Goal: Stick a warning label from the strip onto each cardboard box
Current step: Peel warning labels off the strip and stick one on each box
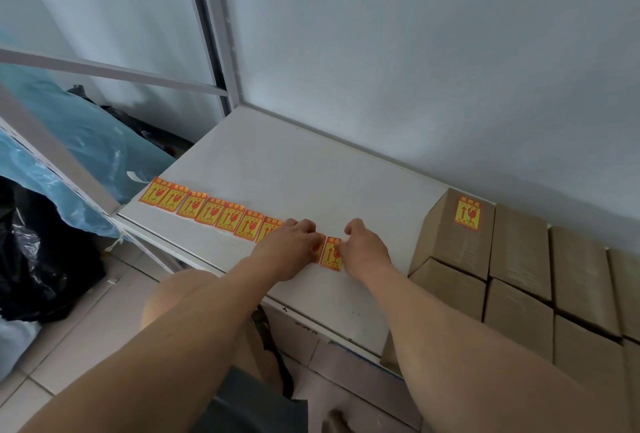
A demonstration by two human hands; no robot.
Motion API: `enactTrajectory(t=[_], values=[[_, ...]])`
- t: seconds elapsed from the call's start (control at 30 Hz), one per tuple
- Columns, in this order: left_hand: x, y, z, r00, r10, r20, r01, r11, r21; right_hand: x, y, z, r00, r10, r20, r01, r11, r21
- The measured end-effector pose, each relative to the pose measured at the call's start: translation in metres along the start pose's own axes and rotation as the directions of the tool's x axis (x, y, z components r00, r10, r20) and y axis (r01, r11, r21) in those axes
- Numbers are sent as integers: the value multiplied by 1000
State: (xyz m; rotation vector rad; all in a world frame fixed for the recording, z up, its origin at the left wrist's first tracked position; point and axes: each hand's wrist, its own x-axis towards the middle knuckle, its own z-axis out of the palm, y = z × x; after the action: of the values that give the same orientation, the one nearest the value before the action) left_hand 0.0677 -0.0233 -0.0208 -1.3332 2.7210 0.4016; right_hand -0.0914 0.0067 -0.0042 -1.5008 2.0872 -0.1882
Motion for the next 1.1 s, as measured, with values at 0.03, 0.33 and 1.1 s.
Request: enactTrajectory(t=[0.03,0.33,1.1], values=[[0,0,1,1000,0,-3,0,1000,3,0,1,0,1000,-16,-6,15,1000,-5],[0,-1,5,1000,-3,1,3,1000,7,-4,-1,-5,997,-78,12,78,996,-37],[7,56,-41,961,208,-184,-182,972,150,-34,34,-108,968,-238,-75,240,971,14]])
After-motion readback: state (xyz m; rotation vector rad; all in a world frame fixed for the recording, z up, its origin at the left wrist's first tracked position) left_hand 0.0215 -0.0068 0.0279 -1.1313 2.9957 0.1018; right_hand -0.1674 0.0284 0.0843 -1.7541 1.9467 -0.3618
